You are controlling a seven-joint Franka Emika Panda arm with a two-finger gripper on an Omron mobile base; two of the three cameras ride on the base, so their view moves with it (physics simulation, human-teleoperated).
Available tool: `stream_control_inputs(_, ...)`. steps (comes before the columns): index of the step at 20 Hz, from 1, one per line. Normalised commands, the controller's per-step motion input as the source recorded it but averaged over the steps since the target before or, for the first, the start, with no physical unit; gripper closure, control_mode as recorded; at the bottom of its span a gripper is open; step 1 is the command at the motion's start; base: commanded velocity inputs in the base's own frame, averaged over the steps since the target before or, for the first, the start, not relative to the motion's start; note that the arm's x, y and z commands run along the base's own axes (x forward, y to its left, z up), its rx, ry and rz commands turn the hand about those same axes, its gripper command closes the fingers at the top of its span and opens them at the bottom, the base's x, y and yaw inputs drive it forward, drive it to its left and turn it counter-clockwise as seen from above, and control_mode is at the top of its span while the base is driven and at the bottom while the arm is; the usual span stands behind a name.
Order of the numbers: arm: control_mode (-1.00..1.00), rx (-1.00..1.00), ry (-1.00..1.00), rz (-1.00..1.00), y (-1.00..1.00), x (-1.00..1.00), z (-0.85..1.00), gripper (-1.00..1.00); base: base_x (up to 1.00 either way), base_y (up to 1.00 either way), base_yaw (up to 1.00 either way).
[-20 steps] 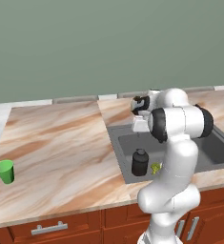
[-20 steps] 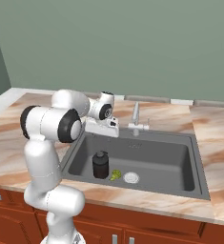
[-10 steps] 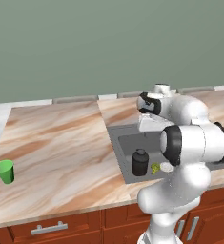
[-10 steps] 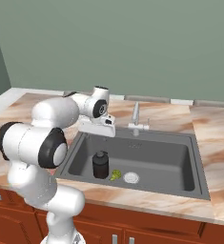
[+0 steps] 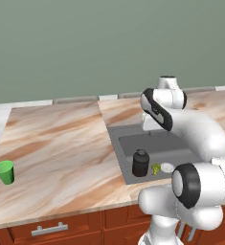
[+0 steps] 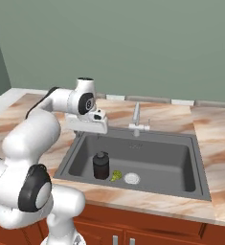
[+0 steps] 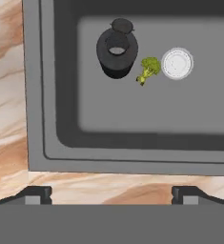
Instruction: Pick the jug and cup and place them in the sink. Then turn on the water.
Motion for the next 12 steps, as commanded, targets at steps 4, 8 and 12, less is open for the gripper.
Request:
stream_control_inputs(4, -1.00, -0.02, -0.12, -0.01, 0.18, -0.61, 0.63, -1.00, 0.00, 0.00, 0.00)
stream_control_inputs(8, -1.00, 0.00, -0.18, -0.03, 0.08, -0.55, 0.54, -1.00, 0.00, 0.00, 0.00)
stream_control_inputs(12, -1.00, 0.00, -0.22, -0.03, 0.04, -0.53, 0.46, -1.00, 0.00, 0.00, 0.00)
